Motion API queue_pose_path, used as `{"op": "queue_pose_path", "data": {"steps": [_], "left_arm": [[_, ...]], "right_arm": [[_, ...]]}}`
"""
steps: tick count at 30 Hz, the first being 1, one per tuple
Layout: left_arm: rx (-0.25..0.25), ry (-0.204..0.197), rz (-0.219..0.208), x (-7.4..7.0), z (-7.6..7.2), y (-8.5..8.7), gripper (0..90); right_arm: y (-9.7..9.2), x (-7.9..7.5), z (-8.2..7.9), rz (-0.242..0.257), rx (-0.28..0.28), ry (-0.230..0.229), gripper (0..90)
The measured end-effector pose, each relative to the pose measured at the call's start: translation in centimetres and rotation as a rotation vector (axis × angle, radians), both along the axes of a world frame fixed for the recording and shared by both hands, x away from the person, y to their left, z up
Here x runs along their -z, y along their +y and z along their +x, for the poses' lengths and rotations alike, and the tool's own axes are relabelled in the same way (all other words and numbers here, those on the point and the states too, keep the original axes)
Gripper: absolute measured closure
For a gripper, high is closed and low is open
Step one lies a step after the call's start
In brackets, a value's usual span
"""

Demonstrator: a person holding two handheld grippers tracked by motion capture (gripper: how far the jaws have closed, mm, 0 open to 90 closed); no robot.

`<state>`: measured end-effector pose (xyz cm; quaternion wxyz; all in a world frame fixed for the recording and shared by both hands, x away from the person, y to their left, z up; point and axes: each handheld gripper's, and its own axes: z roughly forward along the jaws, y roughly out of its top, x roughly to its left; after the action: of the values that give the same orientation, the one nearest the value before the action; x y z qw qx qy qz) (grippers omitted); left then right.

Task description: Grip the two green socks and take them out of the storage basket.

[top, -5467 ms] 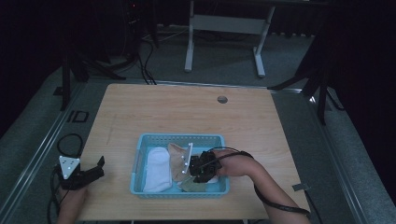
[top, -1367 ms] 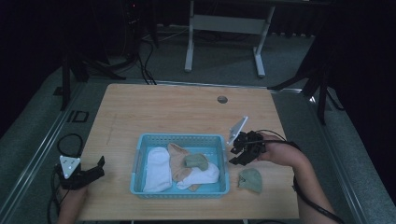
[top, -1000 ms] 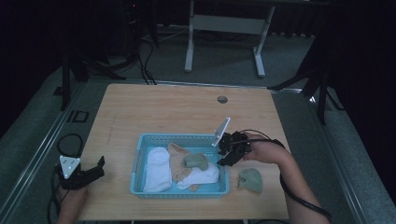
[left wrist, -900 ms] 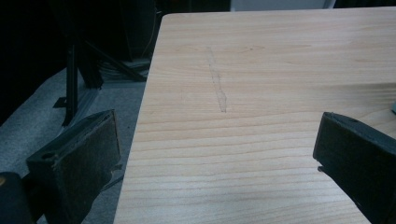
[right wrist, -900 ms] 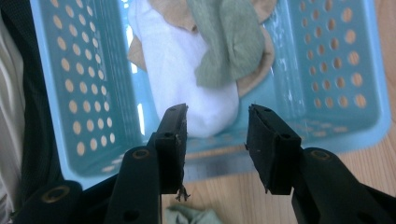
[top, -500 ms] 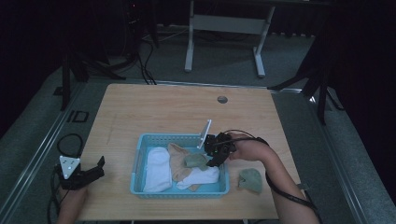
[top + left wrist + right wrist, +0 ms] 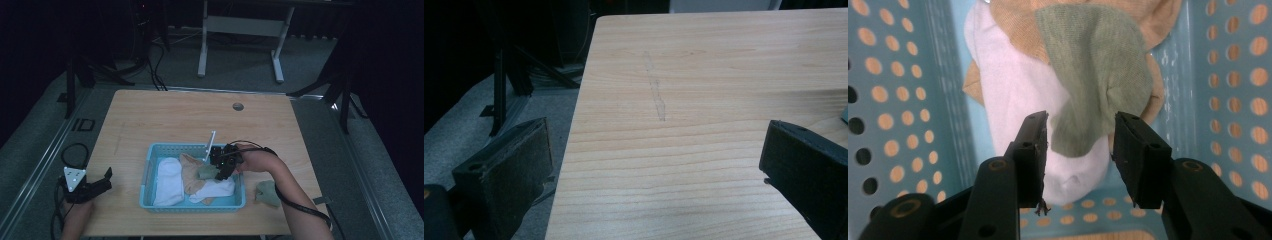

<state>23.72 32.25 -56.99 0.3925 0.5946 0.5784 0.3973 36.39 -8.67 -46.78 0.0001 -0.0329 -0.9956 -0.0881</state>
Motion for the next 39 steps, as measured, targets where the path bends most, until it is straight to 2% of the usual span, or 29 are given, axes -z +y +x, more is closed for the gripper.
{"op": "queue_pose_path", "data": {"steps": [11,13,17,20,25,32,35,39], "left_arm": [[0.000,0.000,-0.001,0.0,0.0,0.0,0.4],[0.000,0.000,-0.001,0.0,0.0,0.0,0.3],[0.000,0.000,-0.002,0.0,0.0,0.0,0.4],[-0.001,0.000,-0.002,0.0,0.0,0.0,0.4],[0.000,0.001,-0.001,0.0,0.0,0.0,0.4],[-0.002,0.002,-0.001,0.0,0.0,0.0,0.4],[-0.002,0.003,0.000,0.0,0.0,0.0,0.4],[-0.003,0.004,0.001,0.0,0.0,0.0,0.4]], "right_arm": [[1.2,1.6,0.1,-0.026,-0.015,0.014,57.2],[1.4,1.8,0.1,-0.028,-0.021,0.011,60.3],[1.6,2.0,0.0,-0.039,-0.042,0.012,78.9],[1.6,1.7,0.0,-0.043,-0.052,0.007,83.8],[1.4,0.4,-0.1,-0.022,-0.051,-0.007,84.5],[1.1,-1.3,-0.4,-0.032,-0.065,-0.022,84.5],[0.7,-2.6,-0.5,-0.016,-0.069,-0.026,84.6],[0.2,-4.1,-0.7,0.001,-0.067,-0.055,84.5]]}}
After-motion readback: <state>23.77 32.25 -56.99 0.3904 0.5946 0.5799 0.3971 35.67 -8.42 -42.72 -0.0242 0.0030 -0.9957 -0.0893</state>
